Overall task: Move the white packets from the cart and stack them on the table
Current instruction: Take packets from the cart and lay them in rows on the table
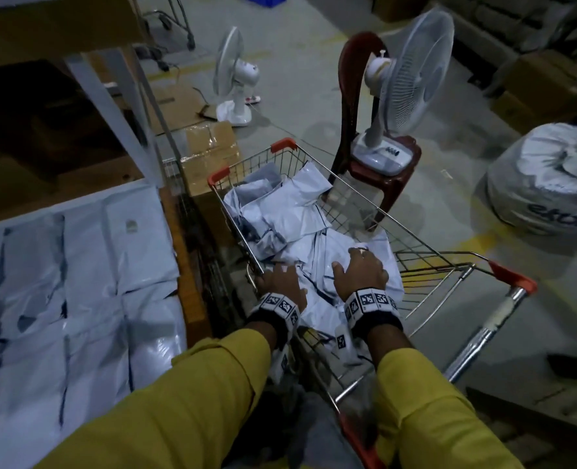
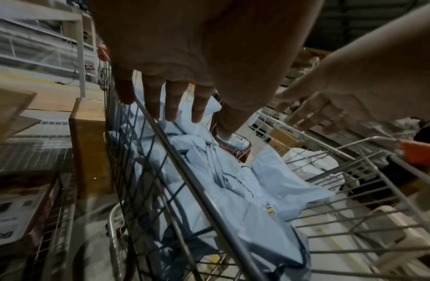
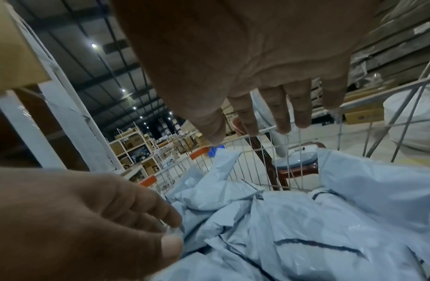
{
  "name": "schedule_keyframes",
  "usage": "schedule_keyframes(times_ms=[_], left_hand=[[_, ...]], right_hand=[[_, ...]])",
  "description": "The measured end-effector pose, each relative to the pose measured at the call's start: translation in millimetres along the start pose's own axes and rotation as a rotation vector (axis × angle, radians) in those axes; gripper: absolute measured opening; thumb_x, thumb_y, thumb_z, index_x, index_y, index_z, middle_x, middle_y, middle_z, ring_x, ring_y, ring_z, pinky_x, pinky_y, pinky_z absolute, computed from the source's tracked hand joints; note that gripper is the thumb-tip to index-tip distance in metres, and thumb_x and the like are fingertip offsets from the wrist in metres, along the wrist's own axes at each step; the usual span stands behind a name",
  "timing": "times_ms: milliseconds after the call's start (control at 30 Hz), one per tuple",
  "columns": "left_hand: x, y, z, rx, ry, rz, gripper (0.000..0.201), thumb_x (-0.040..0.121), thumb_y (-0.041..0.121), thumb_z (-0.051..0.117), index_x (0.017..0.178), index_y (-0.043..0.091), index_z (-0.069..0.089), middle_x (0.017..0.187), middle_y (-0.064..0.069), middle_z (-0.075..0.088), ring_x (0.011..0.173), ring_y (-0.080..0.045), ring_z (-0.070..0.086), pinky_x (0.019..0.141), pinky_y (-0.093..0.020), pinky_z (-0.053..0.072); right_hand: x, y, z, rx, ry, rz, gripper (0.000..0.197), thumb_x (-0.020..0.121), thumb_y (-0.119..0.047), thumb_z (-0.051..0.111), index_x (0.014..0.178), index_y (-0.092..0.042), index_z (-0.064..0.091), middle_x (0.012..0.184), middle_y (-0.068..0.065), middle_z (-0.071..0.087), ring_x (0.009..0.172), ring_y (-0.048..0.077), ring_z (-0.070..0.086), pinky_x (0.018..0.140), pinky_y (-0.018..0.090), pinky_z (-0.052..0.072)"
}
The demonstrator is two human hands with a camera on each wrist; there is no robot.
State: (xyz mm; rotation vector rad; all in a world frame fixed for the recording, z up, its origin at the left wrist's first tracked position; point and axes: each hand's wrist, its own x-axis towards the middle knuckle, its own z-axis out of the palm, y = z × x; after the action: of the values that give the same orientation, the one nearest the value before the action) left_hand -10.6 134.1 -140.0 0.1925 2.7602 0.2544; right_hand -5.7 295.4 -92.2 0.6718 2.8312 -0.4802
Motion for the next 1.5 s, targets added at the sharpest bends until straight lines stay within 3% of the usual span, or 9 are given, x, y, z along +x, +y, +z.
schedule_keyframes(times_ms=[167, 333, 400, 567, 700, 933, 1133, 1333, 1500], left_hand=[[18, 6, 24, 0.181, -0.228, -0.047, 0.065, 0.104, 0.046, 0.033, 0.159, 0.017, 0.013, 0.165, -0.020, 0.005, 0.150, -0.044, 0.009, 0.116, -0.069, 0.003], [39, 17, 25, 0.283, -0.205, -0.099, 0.047, 0.093, 0.048, 0.048, 0.123, 0.013, 0.058, 0.132, -0.021, 0.055, 0.138, -0.044, 0.038, 0.108, -0.073, -0.021], [44, 22, 29, 0.299, -0.232, -0.091, 0.047, 0.087, 0.052, 0.055, 0.107, 0.010, 0.061, 0.114, -0.020, 0.062, 0.128, -0.041, 0.049, 0.114, -0.068, -0.016], [49, 24, 36, 0.314, -0.189, -0.109, 0.100, 0.077, 0.075, 0.060, 0.144, 0.006, 0.034, 0.136, -0.020, 0.047, 0.128, -0.036, 0.045, 0.119, -0.064, -0.003], [48, 22, 35, 0.326, -0.318, -0.079, 0.135, 0.068, 0.088, 0.057, 0.158, 0.006, 0.000, 0.161, -0.028, 0.009, 0.147, -0.044, 0.017, 0.119, -0.064, 0.007], [43, 24, 37, 0.328, -0.308, -0.047, 0.100, 0.076, 0.064, 0.071, 0.151, 0.013, 0.026, 0.158, -0.029, 0.013, 0.138, -0.043, 0.028, 0.113, -0.058, 0.021], [41, 26, 42, 0.397, -0.350, -0.047, 0.113, 0.079, 0.060, 0.071, 0.158, 0.009, 0.008, 0.160, -0.031, 0.004, 0.143, -0.048, 0.019, 0.112, -0.074, 0.006], [43, 26, 41, 0.382, -0.266, -0.047, 0.090, 0.075, 0.054, 0.074, 0.146, 0.015, 0.032, 0.144, -0.022, 0.033, 0.123, -0.037, 0.043, 0.101, -0.051, 0.036], [40, 25, 48, 0.383, -0.275, -0.017, 0.109, 0.069, 0.063, 0.074, 0.150, 0.015, 0.019, 0.154, -0.029, 0.015, 0.134, -0.043, 0.030, 0.107, -0.060, 0.024]], right_hand=[[52, 2, 30, -0.008, -0.165, 0.037, 0.055, 0.097, -0.049, 0.049, 0.140, -0.014, 0.047, 0.142, 0.018, 0.044, 0.128, 0.040, 0.045, 0.105, 0.051, 0.040], [93, 16, 81, 0.104, -0.321, 0.097, 0.064, 0.097, -0.048, 0.052, 0.147, -0.011, 0.038, 0.145, 0.023, 0.041, 0.131, 0.042, 0.043, 0.107, 0.050, 0.040], [100, 22, 100, 0.112, -0.411, 0.128, 0.069, 0.095, -0.051, 0.054, 0.150, -0.015, 0.033, 0.146, 0.024, 0.039, 0.131, 0.043, 0.043, 0.106, 0.049, 0.039], [108, 29, 118, 0.090, -0.379, 0.177, 0.072, 0.086, -0.060, 0.059, 0.143, -0.021, 0.038, 0.147, 0.022, 0.032, 0.133, 0.044, 0.036, 0.105, 0.056, 0.040], [119, 29, 120, 0.096, -0.354, 0.219, 0.089, 0.080, -0.065, 0.066, 0.145, -0.014, 0.032, 0.147, 0.023, 0.035, 0.134, 0.046, 0.037, 0.105, 0.058, 0.040], [124, 26, 114, 0.071, -0.464, 0.205, 0.100, 0.089, -0.049, 0.063, 0.159, -0.026, -0.005, 0.153, 0.026, 0.027, 0.136, 0.046, 0.034, 0.110, 0.055, 0.034], [117, 24, 101, 0.086, -0.493, 0.220, 0.087, 0.089, -0.049, 0.051, 0.159, -0.029, 0.004, 0.153, 0.027, 0.031, 0.139, 0.043, 0.031, 0.113, 0.050, 0.025], [100, 24, 90, 0.184, -0.431, 0.290, 0.071, 0.091, -0.050, 0.048, 0.154, -0.034, 0.023, 0.149, 0.023, 0.035, 0.133, 0.046, 0.040, 0.108, 0.054, 0.038], [89, 25, 74, 0.237, -0.340, 0.283, 0.068, 0.082, -0.054, 0.046, 0.147, -0.035, 0.038, 0.142, 0.020, 0.045, 0.127, 0.042, 0.048, 0.105, 0.054, 0.041]])
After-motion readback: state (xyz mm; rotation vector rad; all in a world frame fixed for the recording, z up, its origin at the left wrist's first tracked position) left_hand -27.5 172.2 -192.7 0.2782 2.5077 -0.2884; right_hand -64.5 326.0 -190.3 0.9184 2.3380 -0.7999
